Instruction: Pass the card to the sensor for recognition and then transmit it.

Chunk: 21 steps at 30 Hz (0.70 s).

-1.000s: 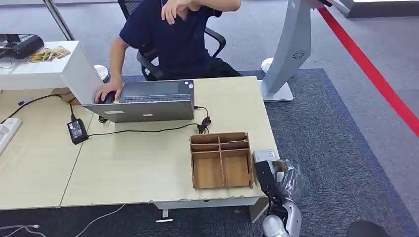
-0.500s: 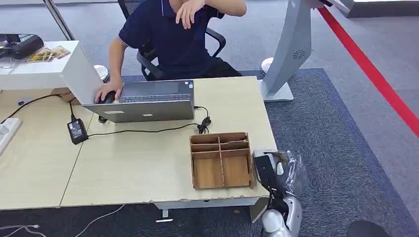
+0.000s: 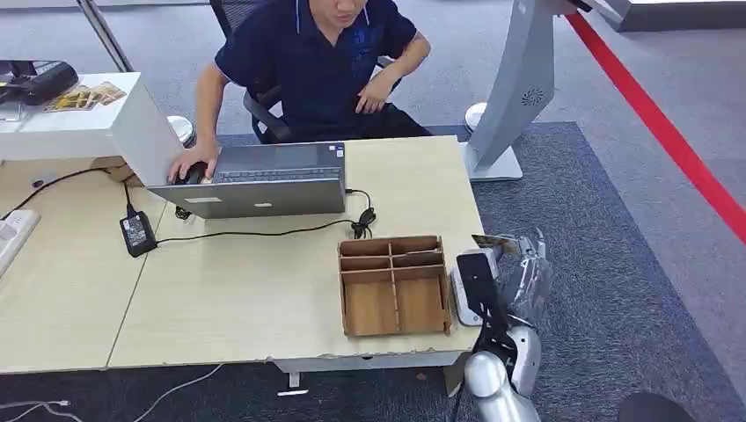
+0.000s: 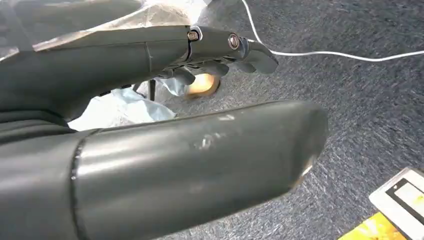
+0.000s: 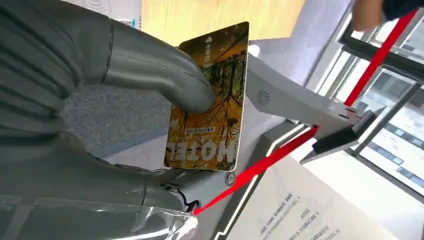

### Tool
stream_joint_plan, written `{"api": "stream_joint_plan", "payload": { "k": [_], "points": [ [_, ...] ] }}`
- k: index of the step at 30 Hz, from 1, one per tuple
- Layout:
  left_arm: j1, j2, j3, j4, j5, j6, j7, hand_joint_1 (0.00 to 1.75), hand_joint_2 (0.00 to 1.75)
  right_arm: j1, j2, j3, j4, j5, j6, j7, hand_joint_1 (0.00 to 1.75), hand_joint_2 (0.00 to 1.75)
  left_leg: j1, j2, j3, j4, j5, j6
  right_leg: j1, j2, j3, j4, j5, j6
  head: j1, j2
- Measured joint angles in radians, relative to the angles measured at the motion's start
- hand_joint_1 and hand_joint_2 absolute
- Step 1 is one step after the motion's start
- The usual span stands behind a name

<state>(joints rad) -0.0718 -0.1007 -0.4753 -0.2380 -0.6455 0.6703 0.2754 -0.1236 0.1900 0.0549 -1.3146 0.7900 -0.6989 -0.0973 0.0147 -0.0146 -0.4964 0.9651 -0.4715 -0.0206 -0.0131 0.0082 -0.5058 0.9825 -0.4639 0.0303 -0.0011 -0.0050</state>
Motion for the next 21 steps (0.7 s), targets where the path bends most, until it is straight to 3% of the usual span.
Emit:
{"api": "stream_joint_plan", "payload": {
  "k": [21],
  "points": [
    [-0.001,0.002,-0.017,0.000,0.019,0.011,0.004,0.00,0.00,-0.029,0.033,0.037,-0.019,-0.009,0.000,-0.039,1.75,1.75,0.000,0.000,0.000,0.000,0.000,0.000,0.000,0.000,0.000,0.000,0.000,0.000,0.000,0.000]
  ]
}}
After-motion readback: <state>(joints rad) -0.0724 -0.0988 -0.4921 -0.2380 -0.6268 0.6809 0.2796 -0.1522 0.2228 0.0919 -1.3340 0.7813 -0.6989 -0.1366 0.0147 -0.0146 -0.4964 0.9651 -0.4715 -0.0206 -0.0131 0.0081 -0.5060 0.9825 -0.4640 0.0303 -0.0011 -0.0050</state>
